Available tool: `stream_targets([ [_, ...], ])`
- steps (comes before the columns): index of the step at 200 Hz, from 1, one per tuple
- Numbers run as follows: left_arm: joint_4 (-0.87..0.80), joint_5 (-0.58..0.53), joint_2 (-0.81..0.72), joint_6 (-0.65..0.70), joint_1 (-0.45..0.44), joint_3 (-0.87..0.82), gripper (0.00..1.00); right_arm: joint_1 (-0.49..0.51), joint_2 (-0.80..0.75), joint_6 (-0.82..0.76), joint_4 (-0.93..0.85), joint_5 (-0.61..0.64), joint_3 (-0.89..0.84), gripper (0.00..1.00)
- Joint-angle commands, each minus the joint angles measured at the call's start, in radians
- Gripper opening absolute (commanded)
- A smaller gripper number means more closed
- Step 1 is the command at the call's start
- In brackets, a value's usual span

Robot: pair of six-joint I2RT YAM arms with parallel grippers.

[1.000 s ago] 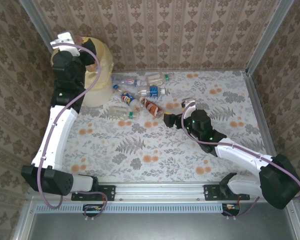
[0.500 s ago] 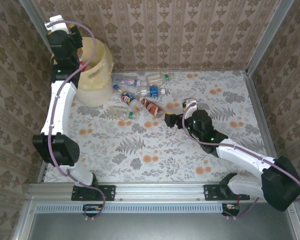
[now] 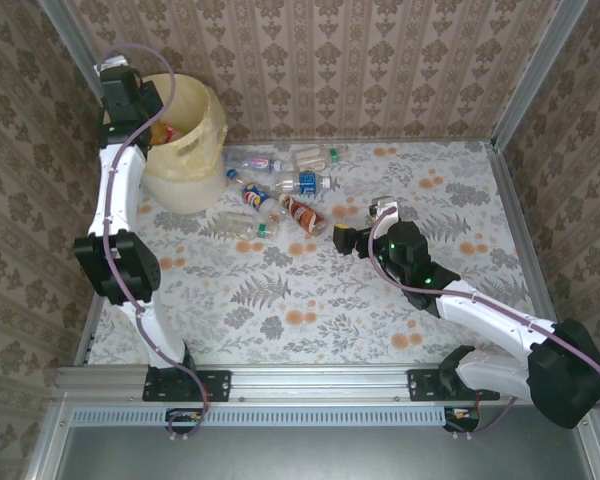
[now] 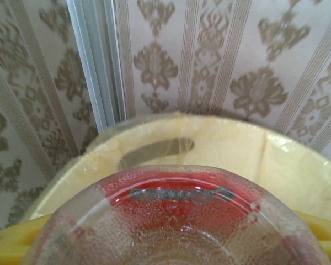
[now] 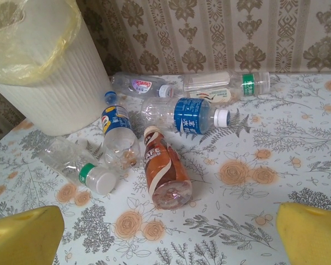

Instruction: Put the plastic bottles in the bin

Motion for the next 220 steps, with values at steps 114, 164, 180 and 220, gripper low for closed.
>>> stream_targets([
  [114, -0.224, 0.342, 0.109, -0.090, 0.032, 0.290, 1.00, -0.007, -0.013, 0.014, -0.027, 0.037, -0.005, 1.00],
  [164, -0.196, 0.379, 0.043, -0.084, -0.016, 0.225, 1.00, -0.011, -0.009, 0.031, -0.022, 0.064, -0.017, 1.00],
  [180, -0.189, 0.348, 0.005, -0.071, -0.048, 0.196, 1.00, -0.014, -0.004, 0.039, -0.032, 0.063, -0.015, 1.00],
  [220, -0.155, 0.194, -0.122, -0.108, -0.168, 0.052, 1.00, -0.020, 0.012, 0.062, -0.036, 0.076, -0.010, 1.00],
])
